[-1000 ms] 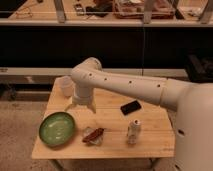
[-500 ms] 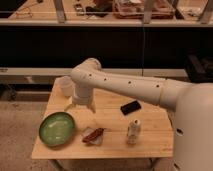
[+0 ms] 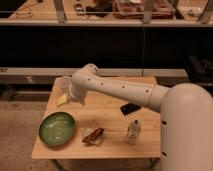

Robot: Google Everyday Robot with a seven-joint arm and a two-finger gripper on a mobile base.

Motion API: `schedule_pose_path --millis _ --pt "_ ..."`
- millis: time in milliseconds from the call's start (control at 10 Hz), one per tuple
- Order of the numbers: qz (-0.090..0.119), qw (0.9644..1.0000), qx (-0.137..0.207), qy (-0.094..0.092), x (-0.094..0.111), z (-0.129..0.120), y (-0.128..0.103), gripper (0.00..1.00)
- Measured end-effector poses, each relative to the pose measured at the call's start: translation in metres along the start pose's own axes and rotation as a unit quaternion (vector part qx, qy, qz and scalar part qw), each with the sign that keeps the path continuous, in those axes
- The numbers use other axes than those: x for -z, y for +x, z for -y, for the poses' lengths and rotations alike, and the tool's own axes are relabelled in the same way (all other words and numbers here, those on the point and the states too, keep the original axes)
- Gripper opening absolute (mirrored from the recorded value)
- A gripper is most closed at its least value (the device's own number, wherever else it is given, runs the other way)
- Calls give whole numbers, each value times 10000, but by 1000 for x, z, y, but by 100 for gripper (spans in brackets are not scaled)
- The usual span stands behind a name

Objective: Pick up the ceramic bowl

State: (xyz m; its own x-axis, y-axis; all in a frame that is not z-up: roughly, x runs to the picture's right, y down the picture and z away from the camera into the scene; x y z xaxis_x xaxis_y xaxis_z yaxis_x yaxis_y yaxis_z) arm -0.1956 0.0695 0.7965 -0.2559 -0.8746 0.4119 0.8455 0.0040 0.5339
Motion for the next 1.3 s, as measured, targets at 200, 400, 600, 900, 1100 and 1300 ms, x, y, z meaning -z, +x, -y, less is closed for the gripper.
schedule_pose_path --millis 200,400,600,900,1100,1300 --pt "-57 9999 116 64 -4 2 4 80" --pt "55 9997 220 94 -7 5 0 80" --pt "443 9970 574 275 -23 15 -11 80" --pt "1214 9821 1059 971 -65 22 -30 80" --pt "1470 9777 1101 1020 -82 10 -30 80" --pt "1604 9783 1043 800 -93 -9 -23 80"
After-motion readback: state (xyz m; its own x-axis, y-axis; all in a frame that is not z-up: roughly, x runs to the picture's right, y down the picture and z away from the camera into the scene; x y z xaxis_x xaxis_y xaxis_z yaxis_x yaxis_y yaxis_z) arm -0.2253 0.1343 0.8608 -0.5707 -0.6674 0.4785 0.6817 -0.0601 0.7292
